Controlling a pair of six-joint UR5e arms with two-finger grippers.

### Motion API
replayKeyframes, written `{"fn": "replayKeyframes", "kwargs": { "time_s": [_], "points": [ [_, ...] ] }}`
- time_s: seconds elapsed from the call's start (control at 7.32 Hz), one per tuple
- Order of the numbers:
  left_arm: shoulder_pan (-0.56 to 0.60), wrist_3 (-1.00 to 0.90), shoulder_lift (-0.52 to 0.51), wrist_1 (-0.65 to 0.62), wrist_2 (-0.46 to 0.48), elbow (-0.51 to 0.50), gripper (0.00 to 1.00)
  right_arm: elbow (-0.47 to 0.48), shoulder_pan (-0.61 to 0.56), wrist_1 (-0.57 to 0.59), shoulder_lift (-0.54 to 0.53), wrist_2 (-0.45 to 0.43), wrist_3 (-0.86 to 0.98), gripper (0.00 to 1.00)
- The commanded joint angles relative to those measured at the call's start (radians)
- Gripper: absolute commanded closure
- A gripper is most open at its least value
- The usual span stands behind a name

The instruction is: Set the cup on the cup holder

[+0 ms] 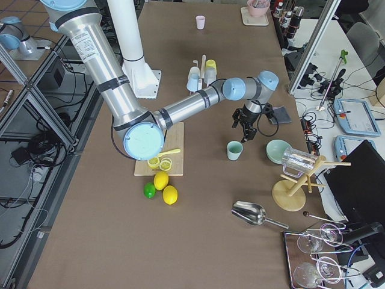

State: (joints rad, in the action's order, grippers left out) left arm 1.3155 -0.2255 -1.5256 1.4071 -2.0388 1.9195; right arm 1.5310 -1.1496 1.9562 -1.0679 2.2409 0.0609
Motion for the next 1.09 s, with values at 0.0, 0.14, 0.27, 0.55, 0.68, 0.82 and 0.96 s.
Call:
{"fn": "replayKeyframes", "kwargs": {
  "time_s": [0.0, 0.14, 0.27, 0.55, 0.68, 0.82, 0.96],
  "points": [
    [-0.147, 0.0, -0.02, -0.099, 0.151, 0.009, 0.02, -0.098, 0.054, 0.032, 0.116, -0.056, 0.011, 0.01],
    [-0.182, 0.0, -0.052, -0.165, 0.22, 0.003, 0.02, -0.162, 0.071, 0.035, 0.156, -0.093, 0.036, 0.01],
    [-0.237, -0.002, -0.094, -0.268, 0.282, 0.001, 0.02, -0.222, 0.079, 0.049, 0.193, -0.119, 0.09, 0.01],
    [-0.306, -0.002, -0.123, -0.326, 0.403, 0.021, 0.02, -0.291, 0.083, 0.113, 0.221, -0.135, 0.166, 0.01],
    [-0.359, -0.002, -0.126, -0.338, 0.51, 0.018, 0.02, -0.299, 0.1, 0.162, 0.23, -0.136, 0.168, 0.01],
    [-0.383, -0.017, -0.142, -0.359, 0.591, 0.019, 0.02, -0.345, 0.112, 0.199, 0.262, -0.165, 0.187, 0.01],
    [-0.427, -0.207, -0.143, -0.385, 0.635, 0.013, 0.02, -0.43, 0.114, 0.208, 0.304, -0.179, 0.285, 0.01]
  ]
}}
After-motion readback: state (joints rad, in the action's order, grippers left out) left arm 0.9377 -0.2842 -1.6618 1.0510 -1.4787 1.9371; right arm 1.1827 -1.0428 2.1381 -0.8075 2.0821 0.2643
